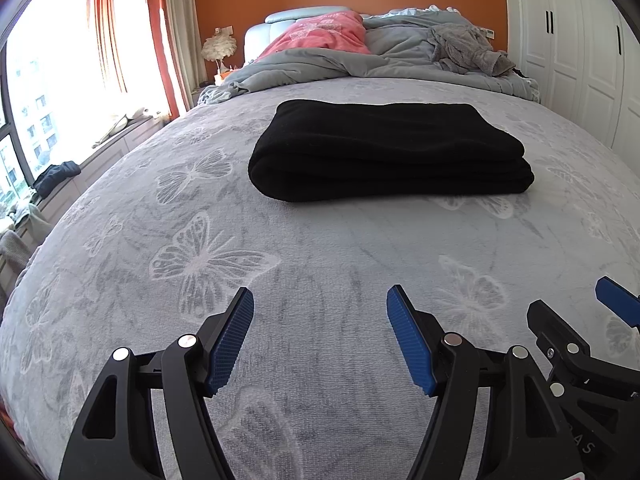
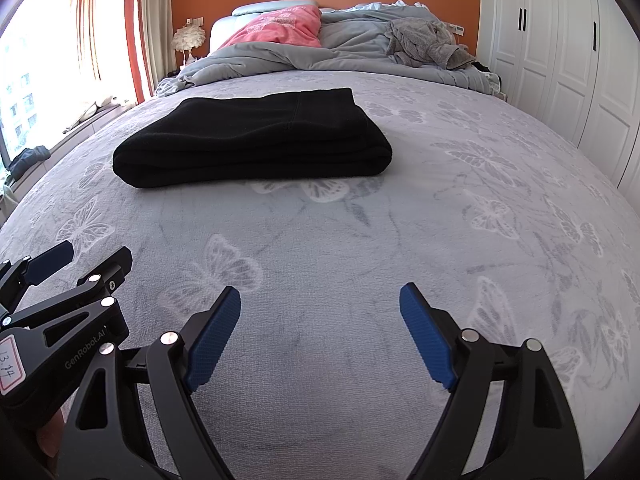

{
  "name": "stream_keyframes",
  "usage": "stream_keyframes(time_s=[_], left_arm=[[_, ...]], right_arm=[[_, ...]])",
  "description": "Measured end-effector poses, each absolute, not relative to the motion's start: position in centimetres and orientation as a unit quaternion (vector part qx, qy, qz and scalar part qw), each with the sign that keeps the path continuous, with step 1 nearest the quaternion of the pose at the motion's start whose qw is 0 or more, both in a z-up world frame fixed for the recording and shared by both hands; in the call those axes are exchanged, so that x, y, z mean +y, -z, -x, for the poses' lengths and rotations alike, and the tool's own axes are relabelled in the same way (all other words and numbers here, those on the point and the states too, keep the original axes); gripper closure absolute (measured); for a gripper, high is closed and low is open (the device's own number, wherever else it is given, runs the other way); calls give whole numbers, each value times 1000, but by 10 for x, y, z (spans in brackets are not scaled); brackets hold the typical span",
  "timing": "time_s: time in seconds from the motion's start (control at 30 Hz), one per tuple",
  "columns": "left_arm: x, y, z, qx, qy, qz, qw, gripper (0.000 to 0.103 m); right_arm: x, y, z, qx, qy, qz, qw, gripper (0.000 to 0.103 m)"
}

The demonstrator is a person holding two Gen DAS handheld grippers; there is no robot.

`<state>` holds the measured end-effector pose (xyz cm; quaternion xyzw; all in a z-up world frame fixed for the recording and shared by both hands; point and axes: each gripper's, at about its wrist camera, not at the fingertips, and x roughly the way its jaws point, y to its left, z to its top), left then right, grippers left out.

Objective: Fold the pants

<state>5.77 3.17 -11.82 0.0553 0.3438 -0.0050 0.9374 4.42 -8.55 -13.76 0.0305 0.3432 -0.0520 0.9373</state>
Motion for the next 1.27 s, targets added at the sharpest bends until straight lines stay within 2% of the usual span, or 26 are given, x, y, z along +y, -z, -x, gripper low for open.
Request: stream_keyframes(time_s=[1.27], left_arm=[[33, 116, -55, 331, 1, -51, 942, 37]], right_arm=[[-86, 138, -44, 344, 52, -29, 937, 23]])
